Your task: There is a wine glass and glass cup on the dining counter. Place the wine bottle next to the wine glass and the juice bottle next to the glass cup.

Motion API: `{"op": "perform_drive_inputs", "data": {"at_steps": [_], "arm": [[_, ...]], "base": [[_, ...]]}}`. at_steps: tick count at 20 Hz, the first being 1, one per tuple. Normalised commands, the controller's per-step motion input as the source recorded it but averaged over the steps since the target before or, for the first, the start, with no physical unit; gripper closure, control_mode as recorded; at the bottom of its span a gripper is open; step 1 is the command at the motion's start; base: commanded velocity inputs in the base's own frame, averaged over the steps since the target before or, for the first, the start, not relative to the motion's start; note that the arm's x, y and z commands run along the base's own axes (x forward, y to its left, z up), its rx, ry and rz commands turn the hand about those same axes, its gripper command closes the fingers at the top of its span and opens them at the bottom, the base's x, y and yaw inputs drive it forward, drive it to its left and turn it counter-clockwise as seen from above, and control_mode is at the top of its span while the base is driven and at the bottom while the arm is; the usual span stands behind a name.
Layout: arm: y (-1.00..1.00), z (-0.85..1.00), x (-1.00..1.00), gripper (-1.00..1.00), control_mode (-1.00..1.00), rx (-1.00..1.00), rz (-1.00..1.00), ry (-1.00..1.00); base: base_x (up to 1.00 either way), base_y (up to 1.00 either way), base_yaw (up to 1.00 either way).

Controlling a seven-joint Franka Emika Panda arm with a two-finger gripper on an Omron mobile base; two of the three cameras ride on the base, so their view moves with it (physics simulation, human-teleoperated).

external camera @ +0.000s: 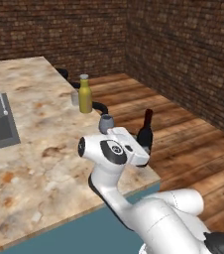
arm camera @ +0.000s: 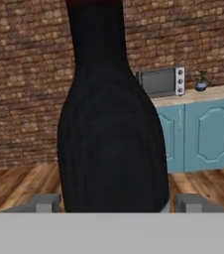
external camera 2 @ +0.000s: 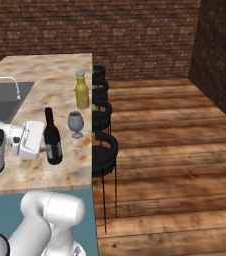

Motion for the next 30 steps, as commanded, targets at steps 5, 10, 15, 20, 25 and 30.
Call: {"op": "perform_drive_inputs", "data": {"at_steps": [5, 10, 15, 20, 25, 30], "arm": [[0.13, -0.25, 0.63, 1.0, -1.0, -0.01, 0.13, 0.11], [0.21, -0.28, 0.41, 1.0, -1.0, -0.01, 0.32, 0.1], [0.13, -0.28, 0.39, 1.0, -1.0, -0.04, 0.31, 0.04], [0.0, -0.23, 0.32, 1.0, -1.0, -0.07, 0.22, 0.0], [0.0, -0.25, 0.28, 1.0, -1.0, -0.04, 0.17, 0.0], [0.0, -0.2, 0.22, 1.0, -1.0, 0.0, 0.11, 0.0]], "base": [[0.0, 0.0, 0.0], [0.0, 0.0, 0.0], [0.0, 0.0, 0.0], [0.0, 0.0, 0.0], [0.0, 0.0, 0.0], [0.0, 0.0, 0.0]]}}
